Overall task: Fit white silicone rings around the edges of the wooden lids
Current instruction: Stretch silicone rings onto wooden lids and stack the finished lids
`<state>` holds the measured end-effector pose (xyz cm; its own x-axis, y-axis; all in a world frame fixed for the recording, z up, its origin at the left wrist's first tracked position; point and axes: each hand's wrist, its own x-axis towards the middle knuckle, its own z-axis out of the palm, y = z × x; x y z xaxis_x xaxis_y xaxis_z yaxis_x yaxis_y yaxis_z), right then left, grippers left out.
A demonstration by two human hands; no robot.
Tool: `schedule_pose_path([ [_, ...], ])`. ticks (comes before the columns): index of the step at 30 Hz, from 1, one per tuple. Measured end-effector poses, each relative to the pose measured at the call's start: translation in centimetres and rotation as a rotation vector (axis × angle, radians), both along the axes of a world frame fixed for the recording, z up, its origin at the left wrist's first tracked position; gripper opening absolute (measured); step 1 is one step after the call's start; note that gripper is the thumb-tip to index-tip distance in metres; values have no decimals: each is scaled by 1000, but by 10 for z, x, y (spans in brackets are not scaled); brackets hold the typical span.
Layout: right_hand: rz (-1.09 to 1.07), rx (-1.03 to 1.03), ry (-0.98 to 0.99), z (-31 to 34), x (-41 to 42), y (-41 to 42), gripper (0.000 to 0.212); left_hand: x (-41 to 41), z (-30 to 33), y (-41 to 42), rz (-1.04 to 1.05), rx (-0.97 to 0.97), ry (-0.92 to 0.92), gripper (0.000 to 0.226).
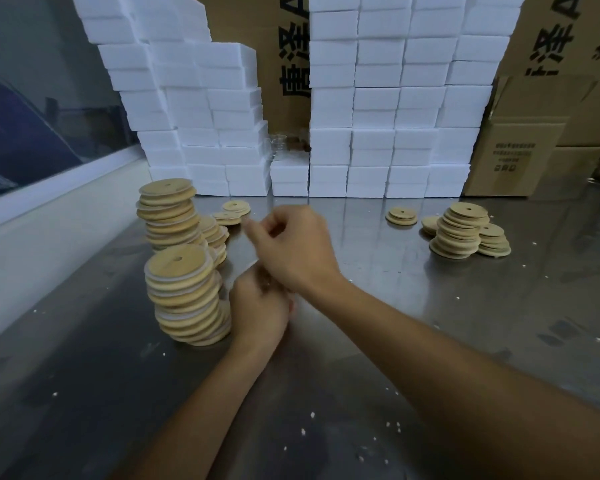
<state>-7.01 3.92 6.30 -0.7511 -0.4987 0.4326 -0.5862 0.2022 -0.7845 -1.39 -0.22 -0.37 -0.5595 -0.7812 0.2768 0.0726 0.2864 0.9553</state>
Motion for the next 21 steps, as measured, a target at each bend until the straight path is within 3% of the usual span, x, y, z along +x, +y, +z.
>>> schedule_pose_path([
  [3,-120,11,46,-25,-36,25,28,-3,-4,-3,54,-494,-180,27],
  [5,-199,111,6,-47,-63,45,22,-2,-9,-4,18,-686,-328,6],
  [7,-274,181,-51,-64,-86,65,11,-4,-12,-4,43,-807,-571,29],
  [9,-345,161,-32,-70,-102,80,8,-6,-11,-3,95,-844,-687,41],
  [14,-596,71,473,-68,-120,113,17,-1,-9,-4,185,-861,-758,44],
  [21,-822,94,435,-65,-152,140,42,4,-6,0,153,-778,-659,33],
])
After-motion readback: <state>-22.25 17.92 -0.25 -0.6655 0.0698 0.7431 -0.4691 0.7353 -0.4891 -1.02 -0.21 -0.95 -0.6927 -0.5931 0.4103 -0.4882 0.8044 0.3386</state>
